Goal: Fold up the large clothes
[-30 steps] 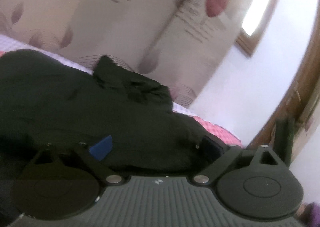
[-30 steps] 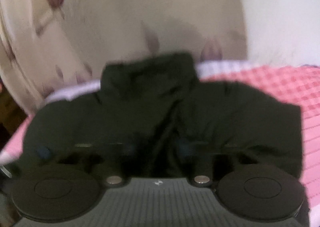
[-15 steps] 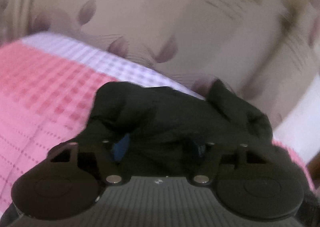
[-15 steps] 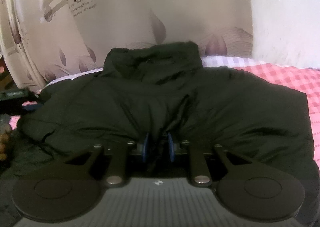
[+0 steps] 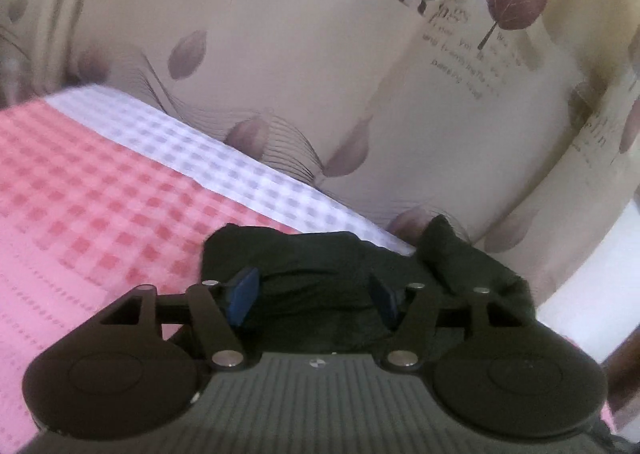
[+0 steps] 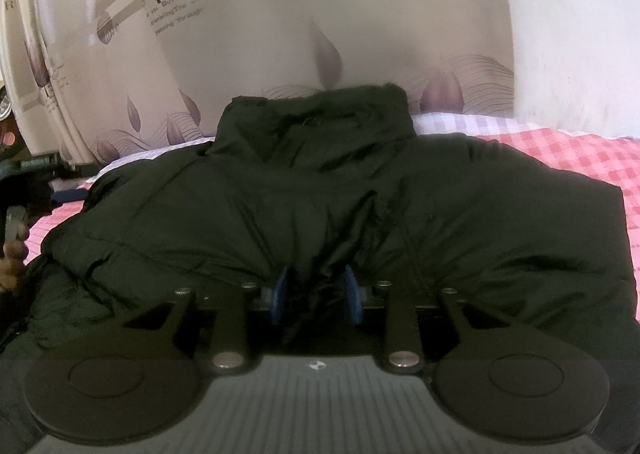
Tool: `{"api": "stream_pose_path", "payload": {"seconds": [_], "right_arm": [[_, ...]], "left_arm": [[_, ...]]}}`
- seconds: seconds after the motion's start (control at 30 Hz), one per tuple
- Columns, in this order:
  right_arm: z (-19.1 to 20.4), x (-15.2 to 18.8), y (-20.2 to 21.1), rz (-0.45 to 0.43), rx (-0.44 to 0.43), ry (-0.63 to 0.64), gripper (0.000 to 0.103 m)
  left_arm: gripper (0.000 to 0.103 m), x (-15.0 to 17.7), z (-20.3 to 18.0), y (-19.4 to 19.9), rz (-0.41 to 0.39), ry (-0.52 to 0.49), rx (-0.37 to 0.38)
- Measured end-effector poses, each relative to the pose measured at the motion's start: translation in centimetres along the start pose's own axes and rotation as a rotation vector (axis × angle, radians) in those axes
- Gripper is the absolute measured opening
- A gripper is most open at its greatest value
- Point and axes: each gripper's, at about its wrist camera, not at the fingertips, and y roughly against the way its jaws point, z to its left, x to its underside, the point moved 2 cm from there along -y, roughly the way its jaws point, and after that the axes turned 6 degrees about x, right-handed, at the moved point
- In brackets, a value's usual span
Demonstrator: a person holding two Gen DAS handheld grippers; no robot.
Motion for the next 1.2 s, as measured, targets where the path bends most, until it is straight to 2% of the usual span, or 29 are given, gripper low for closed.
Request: {"api": "stream_pose_path", "payload": {"seconds": [0.07, 0.13, 0.2, 0.33, 0.43, 0.5, 0.6, 0.73, 0.8, 0.87, 0.9, 0.97, 1.0, 1.03, 1.07, 1.13, 1.2], "right_arm": [[0.1, 0.0, 0.0, -0.002, 0.004, 0.002, 0.03], [0.1, 0.0, 0.1, -0.005, 0.011, 0.005, 0.03], [0.2, 0.1, 0.1, -0.007, 0.017, 0.008, 0.03], [0.6, 0.1, 0.0, -0.006, 0.029, 0.029, 0.037], [0.7, 0.0, 0.1, -0.012, 0.025, 0.043, 0.051], [0.8, 0.1, 0.1, -0.013, 0.016, 0.051, 0.065], [0.8, 0.0, -0.2, 0.0, 0.005, 0.051, 0.069], [0.8, -0.1, -0.4, 0.008, 0.012, 0.048, 0.069], [0.8, 0.0, -0.3, 0.006, 0.017, 0.049, 0.069], [0.7, 0.0, -0.3, 0.006, 0.012, 0.04, 0.069], [0.7, 0.0, -0.3, 0.007, 0.011, 0.038, 0.069], [0.7, -0.1, 0.1, 0.002, 0.023, 0.036, 0.069], [0.7, -0.3, 0.9, -0.003, 0.055, 0.027, 0.07], [0.7, -0.3, 2.2, -0.023, 0.085, -0.006, 0.07], [0.6, -0.2, 4.0, -0.059, 0.082, -0.053, 0.07], [0.3, 0.6, 8.6, -0.144, 0.025, -0.136, 0.074], [0.3, 2.1, 13.2, -0.213, -0.014, -0.146, 0.084]], "left_arm": [[0.06, 0.1, 0.1, -2.0, 0.066, -0.01, -0.004], [0.058, 0.6, 0.6, -3.6, 0.11, -0.018, -0.059], [0.059, 0.9, 1.2, -4.1, 0.091, -0.008, -0.068], [0.058, 1.9, 0.2, -4.1, 0.065, -0.115, -0.145], [0.053, 1.9, 0.7, -3.9, 0.034, -0.104, -0.228], [0.049, 1.8, 1.1, -3.6, 0.017, -0.092, -0.282], [0.049, 1.6, 0.9, -4.0, 0.025, -0.137, -0.319], [0.057, 1.9, 0.1, -3.1, 0.02, -0.204, -0.321], [0.068, 2.1, 0.0, -1.1, -0.024, -0.209, -0.334], [0.088, 2.1, -0.5, 1.3, -0.086, -0.224, -0.371], [0.09, 2.1, -0.8, 2.5, -0.107, -0.229, -0.373], [0.09, 2.1, -1.2, 5.6, -0.128, -0.244, -0.321], [0.093, 2.1, -1.3, 7.1, -0.123, -0.251, -0.3], [0.1, 2.2, -1.3, 8.5, -0.11, -0.249, -0.282], [0.102, 2.4, -1.1, 10.1, -0.09, -0.241, -0.247], [0.103, 3.5, -0.7, 13.1, -0.053, -0.243, -0.176], [0.103, 5.0, 0.1, 15.9, -0.011, -0.261, -0.152]]}}
